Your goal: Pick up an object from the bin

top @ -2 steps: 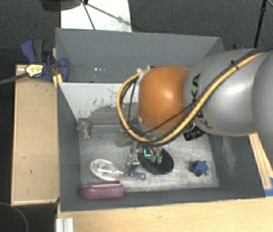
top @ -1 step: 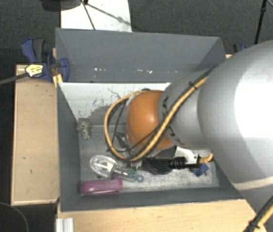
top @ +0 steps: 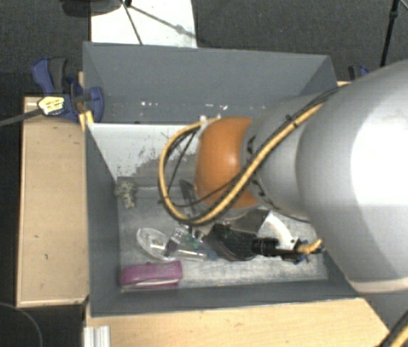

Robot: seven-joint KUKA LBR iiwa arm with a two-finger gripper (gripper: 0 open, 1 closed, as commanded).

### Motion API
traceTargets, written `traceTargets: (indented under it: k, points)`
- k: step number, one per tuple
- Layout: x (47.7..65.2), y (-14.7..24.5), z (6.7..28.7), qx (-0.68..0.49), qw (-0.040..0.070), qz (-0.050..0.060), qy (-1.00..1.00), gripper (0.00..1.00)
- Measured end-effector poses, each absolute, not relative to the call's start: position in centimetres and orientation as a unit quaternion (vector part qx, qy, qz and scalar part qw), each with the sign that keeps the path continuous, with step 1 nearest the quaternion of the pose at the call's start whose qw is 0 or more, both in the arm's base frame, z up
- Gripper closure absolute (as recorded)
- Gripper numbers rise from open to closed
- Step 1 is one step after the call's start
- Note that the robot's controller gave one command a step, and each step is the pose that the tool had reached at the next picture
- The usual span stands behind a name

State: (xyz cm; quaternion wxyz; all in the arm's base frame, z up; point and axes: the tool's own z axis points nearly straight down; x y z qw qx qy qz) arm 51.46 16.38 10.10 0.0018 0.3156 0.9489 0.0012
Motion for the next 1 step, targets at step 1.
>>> traceTargets:
  k: [1]
  points:
    - [51.67,17.02,10.94,0.46,0.001,0.001,0.888,0.0]
